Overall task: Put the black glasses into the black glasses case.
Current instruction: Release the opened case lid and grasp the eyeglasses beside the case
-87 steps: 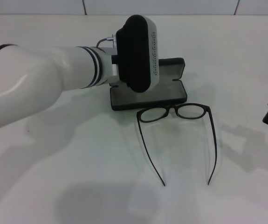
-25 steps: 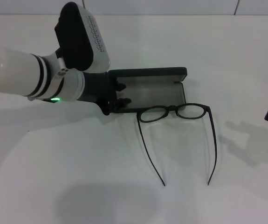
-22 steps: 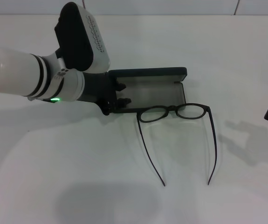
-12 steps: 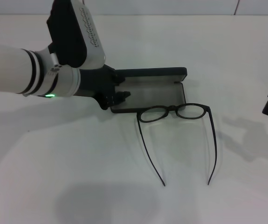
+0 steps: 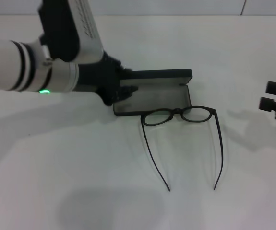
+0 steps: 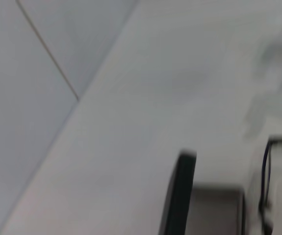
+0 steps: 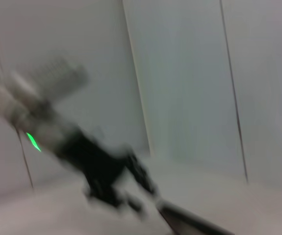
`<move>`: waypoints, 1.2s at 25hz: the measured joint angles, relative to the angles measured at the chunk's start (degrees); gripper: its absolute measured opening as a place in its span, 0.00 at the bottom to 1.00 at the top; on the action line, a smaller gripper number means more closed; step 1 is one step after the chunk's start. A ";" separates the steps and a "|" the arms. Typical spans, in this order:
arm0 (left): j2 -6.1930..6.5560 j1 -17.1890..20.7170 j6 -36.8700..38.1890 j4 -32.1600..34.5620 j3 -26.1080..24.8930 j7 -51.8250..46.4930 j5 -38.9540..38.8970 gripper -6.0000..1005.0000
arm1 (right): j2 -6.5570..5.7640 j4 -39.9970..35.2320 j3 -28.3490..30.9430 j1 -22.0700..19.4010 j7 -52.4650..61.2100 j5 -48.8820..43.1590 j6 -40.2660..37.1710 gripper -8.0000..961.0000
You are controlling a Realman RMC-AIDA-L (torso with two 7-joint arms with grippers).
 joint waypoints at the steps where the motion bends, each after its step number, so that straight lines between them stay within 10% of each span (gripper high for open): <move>1: -0.01 0.97 0.92 2.58 -0.57 -0.06 -1.58 0.35 | 0.07 -3.92 -0.46 3.42 6.17 -6.54 2.53 0.46; 7: 0.03 4.52 5.00 7.19 -8.45 0.04 -21.77 0.35 | -0.75 -8.25 -2.89 14.30 19.85 -19.86 2.76 0.46; 16: -0.01 7.88 21.54 -4.80 -18.42 8.03 -47.28 0.35 | -0.49 -6.45 -14.42 33.83 33.90 -35.65 -0.25 0.46; 30: 1.55 8.14 41.62 -35.22 -28.01 30.39 -50.34 0.35 | 1.67 13.53 -21.40 50.82 32.84 -41.09 9.59 0.43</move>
